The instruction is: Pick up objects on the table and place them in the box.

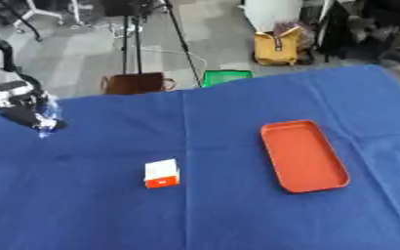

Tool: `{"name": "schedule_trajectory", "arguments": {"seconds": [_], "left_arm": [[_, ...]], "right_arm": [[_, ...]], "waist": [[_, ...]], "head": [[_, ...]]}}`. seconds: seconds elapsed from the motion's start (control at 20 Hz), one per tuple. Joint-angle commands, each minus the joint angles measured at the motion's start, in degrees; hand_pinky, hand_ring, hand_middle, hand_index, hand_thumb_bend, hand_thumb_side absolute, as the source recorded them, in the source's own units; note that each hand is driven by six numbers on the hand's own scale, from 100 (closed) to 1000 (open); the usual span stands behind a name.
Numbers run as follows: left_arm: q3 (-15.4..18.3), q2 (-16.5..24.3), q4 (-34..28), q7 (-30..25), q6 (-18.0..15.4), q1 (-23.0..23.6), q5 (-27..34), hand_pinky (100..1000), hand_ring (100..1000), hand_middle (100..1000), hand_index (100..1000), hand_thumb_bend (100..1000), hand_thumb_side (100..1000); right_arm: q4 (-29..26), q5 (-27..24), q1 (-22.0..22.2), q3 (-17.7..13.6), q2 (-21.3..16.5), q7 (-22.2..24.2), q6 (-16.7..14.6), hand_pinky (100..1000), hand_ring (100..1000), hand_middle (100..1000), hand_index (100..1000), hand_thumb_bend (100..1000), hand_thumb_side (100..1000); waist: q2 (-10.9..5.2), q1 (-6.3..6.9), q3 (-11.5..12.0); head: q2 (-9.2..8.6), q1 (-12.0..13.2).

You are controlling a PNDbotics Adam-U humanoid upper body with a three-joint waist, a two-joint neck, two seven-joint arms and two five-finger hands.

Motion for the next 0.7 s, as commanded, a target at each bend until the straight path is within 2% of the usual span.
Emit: {"name": "schedule_trajectory", "arguments": {"seconds": [0.05,0.35,0.4,0.5,0.65,0.7], "left_arm": [[-3.35,-0.42,-3.39,-2.36,-1.31,-4.79,-0.34,100,250,345,456,500,315],[-9.61,-7.77,-1.46,-6.39,-3.36,-13.96,-4.21,108,257,348,460,495,300],[-10.65,-8.92,-0.86,-7.01,-3.84,-15.29,-5.12,157,277,364,468,520,292],[-12.93,-11.76,0.66,-8.24,-5.03,-18.33,-8.44,159,279,366,464,523,288],[-14.08,-16.28,3.03,-7.71,-6.12,-21.32,-11.51,140,274,363,466,513,287],[-14.16,-17.44,3.68,-7.02,-6.18,-21.9,-12.09,134,275,361,465,525,285]], "right_arm": [[-0.91,-0.53,-0.74,-0.02,-0.71,0.33,-0.03,610,708,668,834,557,527],[-0.91,-0.99,-0.99,0.38,-0.19,0.81,-0.02,610,708,668,834,557,527],[-0.91,-1.1,-1.16,0.5,-0.04,0.9,-0.05,610,707,668,834,558,527],[-0.91,-1.41,-1.56,0.79,0.31,1.17,-0.07,610,707,668,834,558,526],[-0.91,-1.87,-2.13,1.21,0.78,1.67,-0.06,610,708,668,834,559,526],[-0.91,-2.0,-2.28,1.3,0.91,1.8,-0.05,610,707,668,834,571,558]], "waist": [[-1.17,-0.34,-0.27],[-1.29,-0.72,-1.65],[-1.27,-0.78,-2.25],[-1.17,-0.87,-3.49],[-1.04,-0.91,-5.23],[-1.01,-0.94,-5.75]], "head": [[0.48,0.26],[0.59,0.12],[0.53,0.27],[0.35,0.53],[0.07,0.85],[-0.02,0.9]]}}
